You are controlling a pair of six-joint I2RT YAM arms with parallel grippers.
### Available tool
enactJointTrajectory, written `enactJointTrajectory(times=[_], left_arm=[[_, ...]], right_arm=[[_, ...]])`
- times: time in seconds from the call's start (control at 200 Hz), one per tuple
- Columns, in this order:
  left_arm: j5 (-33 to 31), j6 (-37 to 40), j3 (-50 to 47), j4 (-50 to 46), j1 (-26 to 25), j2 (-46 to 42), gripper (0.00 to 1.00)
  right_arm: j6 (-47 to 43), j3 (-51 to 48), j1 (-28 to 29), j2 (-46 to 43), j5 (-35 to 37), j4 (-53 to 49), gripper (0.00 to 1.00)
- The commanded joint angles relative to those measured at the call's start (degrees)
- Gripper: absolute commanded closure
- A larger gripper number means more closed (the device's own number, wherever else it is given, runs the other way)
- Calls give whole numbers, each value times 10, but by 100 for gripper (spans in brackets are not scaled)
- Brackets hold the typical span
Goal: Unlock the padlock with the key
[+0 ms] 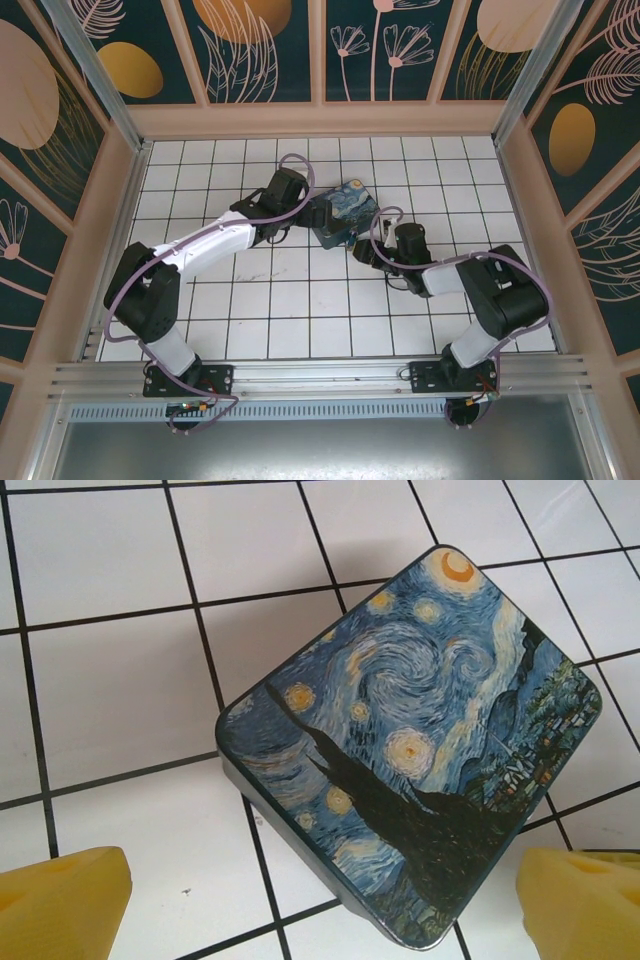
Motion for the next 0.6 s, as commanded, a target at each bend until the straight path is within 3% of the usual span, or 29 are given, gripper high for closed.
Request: enactJointTrajectory(times=[0.0,0.37,0.47,0.596], left_arm=[[19,-1,18,21,3,6,2],[33,-6,23,29,4,13,2],[30,-6,24,30,4,14,1],[31,-5,25,30,3,13,2]], right_arm=[[8,19,0,35,-18,49,44],[4,67,-1,122,-43,67,45],[6,64,-1,129,-49,77,53],[10,58,-2,133,-56,88,71]])
